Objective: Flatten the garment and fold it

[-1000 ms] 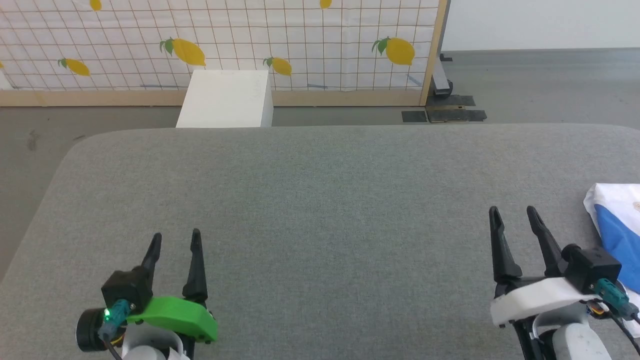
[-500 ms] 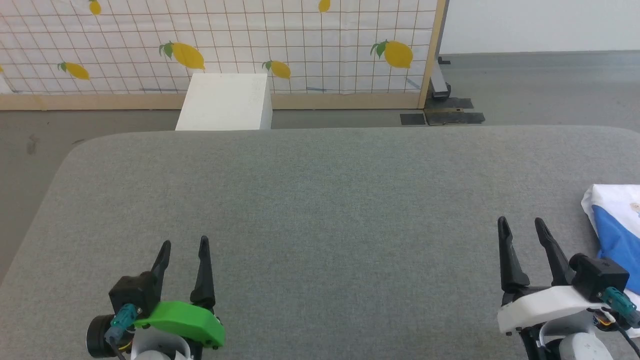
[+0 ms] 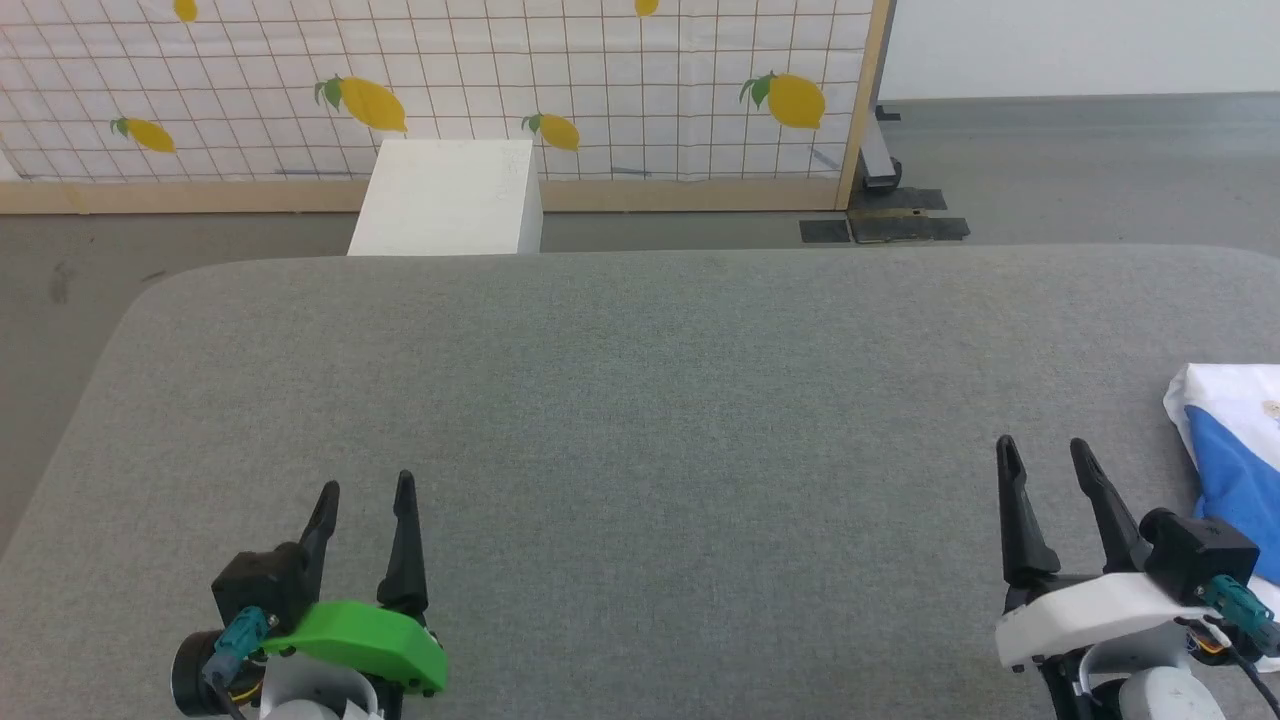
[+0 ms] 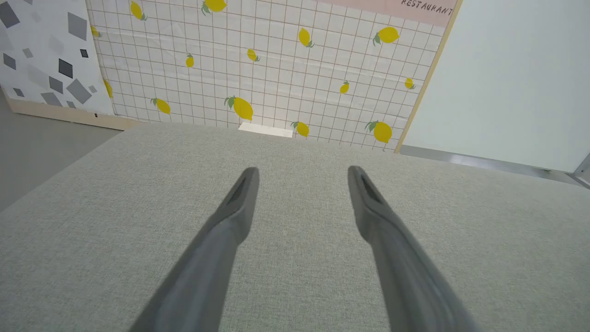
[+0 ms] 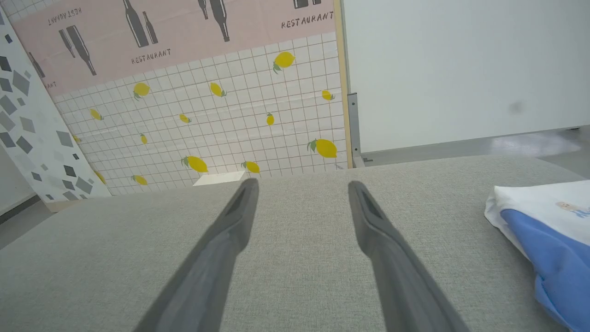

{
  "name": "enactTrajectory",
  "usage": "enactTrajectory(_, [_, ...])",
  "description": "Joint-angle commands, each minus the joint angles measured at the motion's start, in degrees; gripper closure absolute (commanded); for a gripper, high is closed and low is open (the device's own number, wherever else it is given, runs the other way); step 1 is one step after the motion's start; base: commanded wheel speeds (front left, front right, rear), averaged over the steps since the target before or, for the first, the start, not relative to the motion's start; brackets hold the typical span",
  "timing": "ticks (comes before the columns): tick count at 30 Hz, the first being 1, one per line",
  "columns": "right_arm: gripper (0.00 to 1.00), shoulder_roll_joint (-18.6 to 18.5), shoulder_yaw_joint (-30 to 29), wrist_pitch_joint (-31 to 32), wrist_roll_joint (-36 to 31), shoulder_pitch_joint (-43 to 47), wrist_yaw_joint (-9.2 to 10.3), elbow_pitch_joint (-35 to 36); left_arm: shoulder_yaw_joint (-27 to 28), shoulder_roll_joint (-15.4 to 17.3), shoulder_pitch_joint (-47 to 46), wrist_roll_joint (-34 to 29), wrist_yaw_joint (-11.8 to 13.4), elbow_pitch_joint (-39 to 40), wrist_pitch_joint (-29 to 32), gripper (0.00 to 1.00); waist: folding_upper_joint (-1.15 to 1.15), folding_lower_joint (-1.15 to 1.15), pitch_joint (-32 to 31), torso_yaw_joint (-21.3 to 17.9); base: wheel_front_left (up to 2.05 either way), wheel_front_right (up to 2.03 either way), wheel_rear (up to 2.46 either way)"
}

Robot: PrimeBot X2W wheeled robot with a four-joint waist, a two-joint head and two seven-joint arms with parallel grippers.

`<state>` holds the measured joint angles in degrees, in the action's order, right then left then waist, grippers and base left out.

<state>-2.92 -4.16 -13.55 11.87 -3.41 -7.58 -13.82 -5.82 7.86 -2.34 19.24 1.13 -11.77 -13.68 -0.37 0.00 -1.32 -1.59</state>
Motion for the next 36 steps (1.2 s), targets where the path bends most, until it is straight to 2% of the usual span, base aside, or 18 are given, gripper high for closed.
enactTrajectory(1, [0.00, 0.04, -0.04, -0.18, 0.35, 0.28, 0.09, -0.09, 0.02, 0.45, -0.33, 0.29, -0.11, -0.06, 0.09, 0.00, 0.37, 0.00, 0.05, -0.01, 0.00, 0.00, 0.00])
enactTrajectory(2, [1.00, 0.00, 0.00, 0.01, 0.15, 0.00, 0.00, 0.00, -0.05, 0.06, -0.01, -0.01, 0.00, -0.03, 0.02, 1.00, 0.00, 0.00, 0.06, -0.02, 0.00, 0.00, 0.00])
enactTrajectory(36, [1.00, 0.01, 1.00, 3.14, -2.64, 0.79, 0.02, 3.20, 1.21, -1.20, 0.54, -4.47, -0.26, 2.69, 3.17, 1.00, 0.09, 0.00, 0.36, 0.35, 0.00, 0.00, 0.00])
